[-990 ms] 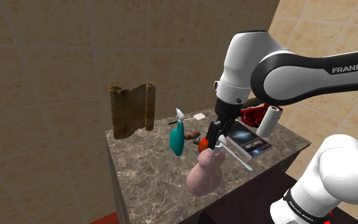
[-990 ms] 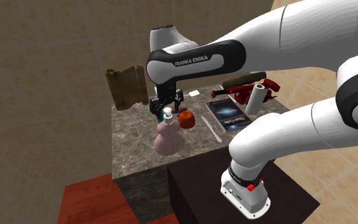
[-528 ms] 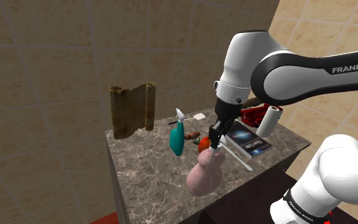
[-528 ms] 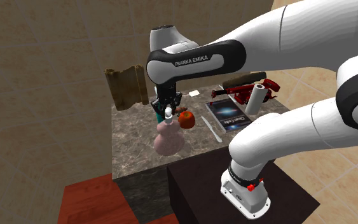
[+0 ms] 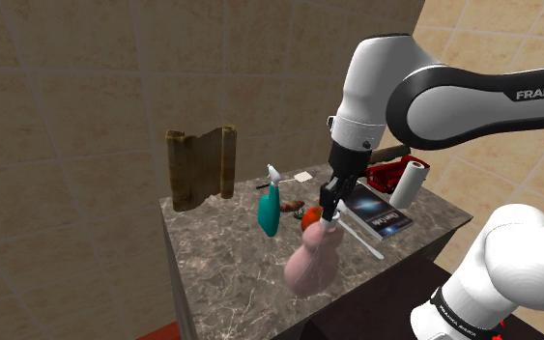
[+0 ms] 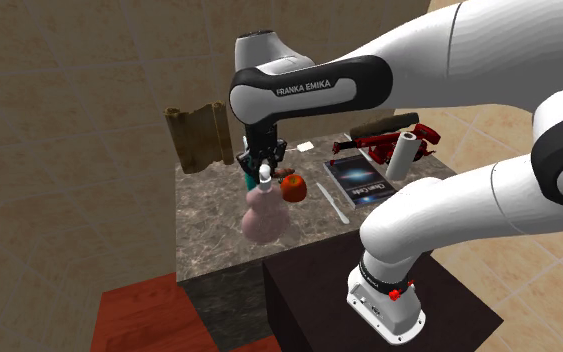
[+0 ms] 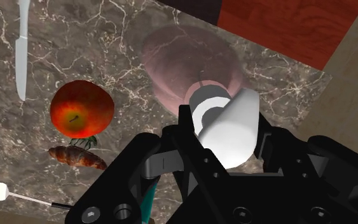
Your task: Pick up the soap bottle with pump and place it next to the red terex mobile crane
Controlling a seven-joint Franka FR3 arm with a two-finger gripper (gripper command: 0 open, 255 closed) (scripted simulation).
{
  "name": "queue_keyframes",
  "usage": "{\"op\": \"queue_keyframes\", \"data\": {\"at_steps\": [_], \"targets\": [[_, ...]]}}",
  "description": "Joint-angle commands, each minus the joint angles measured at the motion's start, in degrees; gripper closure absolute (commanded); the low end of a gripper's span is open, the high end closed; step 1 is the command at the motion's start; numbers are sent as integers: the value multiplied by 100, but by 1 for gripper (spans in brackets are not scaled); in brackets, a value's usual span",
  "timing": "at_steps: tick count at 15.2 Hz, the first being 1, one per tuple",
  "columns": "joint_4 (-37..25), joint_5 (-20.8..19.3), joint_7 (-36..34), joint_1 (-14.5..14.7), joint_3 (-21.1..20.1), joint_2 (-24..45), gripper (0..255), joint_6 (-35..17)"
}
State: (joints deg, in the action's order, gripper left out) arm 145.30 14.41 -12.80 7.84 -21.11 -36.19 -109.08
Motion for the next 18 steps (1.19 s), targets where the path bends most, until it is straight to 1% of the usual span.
{"op": "queue_keyframes", "data": {"at_steps": [1,18], "targets": [[-138,-29,-1,-15,33,-14,255,148],[-1408,-216,-69,-92,255,-48,255,1454]]}}
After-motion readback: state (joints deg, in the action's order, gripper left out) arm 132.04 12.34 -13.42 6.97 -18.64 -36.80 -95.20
